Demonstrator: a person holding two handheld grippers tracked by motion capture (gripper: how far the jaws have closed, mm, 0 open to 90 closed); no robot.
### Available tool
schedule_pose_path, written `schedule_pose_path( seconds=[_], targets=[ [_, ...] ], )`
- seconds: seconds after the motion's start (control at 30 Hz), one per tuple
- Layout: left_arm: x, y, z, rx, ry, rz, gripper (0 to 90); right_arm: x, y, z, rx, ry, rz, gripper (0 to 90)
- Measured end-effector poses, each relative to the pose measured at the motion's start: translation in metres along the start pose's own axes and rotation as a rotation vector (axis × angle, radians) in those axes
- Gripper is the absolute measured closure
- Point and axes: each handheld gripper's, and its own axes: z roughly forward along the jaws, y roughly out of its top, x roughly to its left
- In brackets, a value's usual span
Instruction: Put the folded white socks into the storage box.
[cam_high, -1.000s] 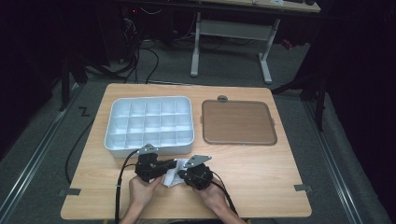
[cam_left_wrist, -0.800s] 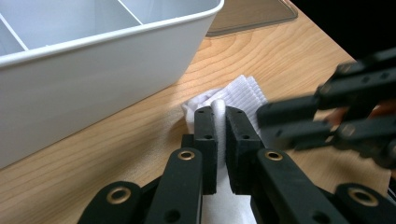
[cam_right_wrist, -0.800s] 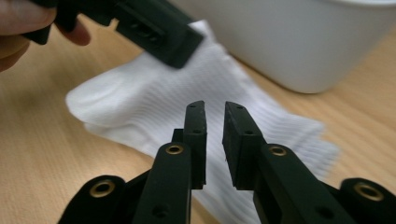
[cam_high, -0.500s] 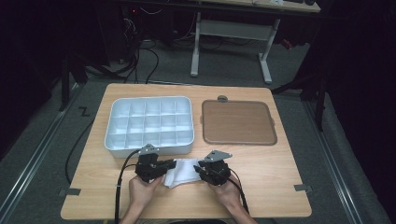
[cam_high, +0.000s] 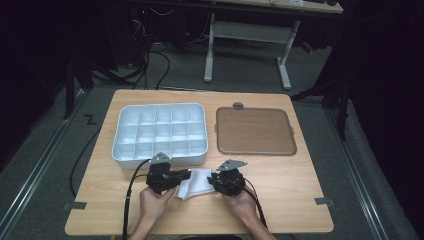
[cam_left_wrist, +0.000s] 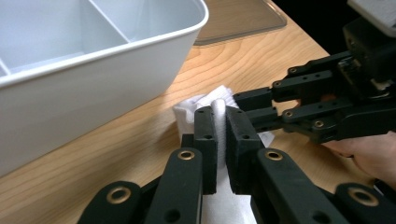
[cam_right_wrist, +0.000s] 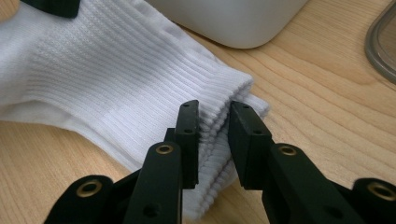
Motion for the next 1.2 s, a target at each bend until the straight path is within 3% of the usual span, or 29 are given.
schedule_pose_path(
  seconds=[0.23,0.63,0.87,1.1,1.2],
  targets=[
    [-0.001,0.001,0.001,0.002,-0.016,-0.026,84.3,0.002,0.003,0.003,0.003,0.009,-0.023,75.6],
    [-0.013,0.002,0.007,0.014,-0.026,0.002,84.3,0.009,0.007,0.009,0.005,0.048,-0.04,76.1],
    [-0.012,0.0,0.011,0.022,-0.028,0.004,84.2,0.016,0.008,0.013,0.003,0.103,-0.053,76.2],
    [-0.01,-0.008,0.017,0.035,-0.003,0.042,84.2,0.026,0.008,0.015,0.003,0.14,-0.073,76.0],
    [-0.006,-0.009,0.019,0.033,0.005,0.037,84.2,0.025,0.007,0.013,0.0,0.152,-0.065,74.4]
  ],
)
